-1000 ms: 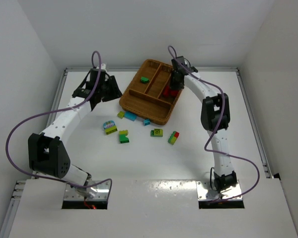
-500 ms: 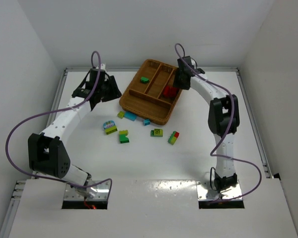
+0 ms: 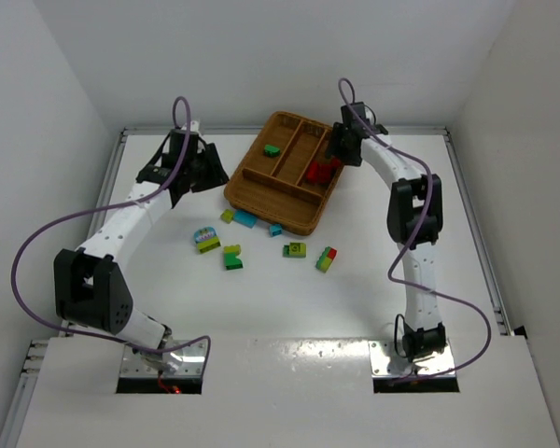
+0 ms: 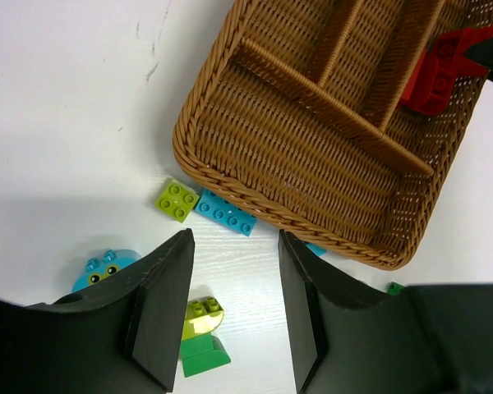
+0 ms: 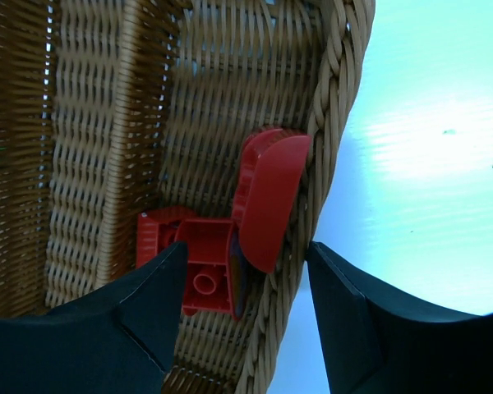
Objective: Sort the legos into containers by color
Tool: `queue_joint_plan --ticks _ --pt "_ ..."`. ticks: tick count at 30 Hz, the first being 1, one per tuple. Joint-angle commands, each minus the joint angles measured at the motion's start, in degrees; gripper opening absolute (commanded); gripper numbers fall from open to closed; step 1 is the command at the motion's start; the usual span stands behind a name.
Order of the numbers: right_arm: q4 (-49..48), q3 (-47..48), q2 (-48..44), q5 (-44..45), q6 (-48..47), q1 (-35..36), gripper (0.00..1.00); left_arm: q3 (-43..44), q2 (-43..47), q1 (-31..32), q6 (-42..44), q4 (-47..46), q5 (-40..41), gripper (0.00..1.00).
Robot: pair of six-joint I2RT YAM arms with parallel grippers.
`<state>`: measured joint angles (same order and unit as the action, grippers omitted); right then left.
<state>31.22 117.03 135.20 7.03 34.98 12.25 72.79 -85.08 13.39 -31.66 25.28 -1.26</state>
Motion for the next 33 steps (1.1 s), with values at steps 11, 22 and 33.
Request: queue_joint_plan --ticks 11,22,33 --pt "-4.15 3.11 0.77 -3.18 0.26 1.46 0.57 -0.11 -0.44 -1.87 0.11 -0.14 -3.31 0.51" --pt "-5.9 -3.04 -3.45 1.94 0.26 1.99 0.57 -0.72 0.7 -1.87 0.11 -0.14 -2.17 0.51" --pt "-5.73 -3.39 -5.56 15.28 -0.97 5.77 0.57 -1.25 1.23 -1.87 0.11 -0.14 -2.17 0.51"
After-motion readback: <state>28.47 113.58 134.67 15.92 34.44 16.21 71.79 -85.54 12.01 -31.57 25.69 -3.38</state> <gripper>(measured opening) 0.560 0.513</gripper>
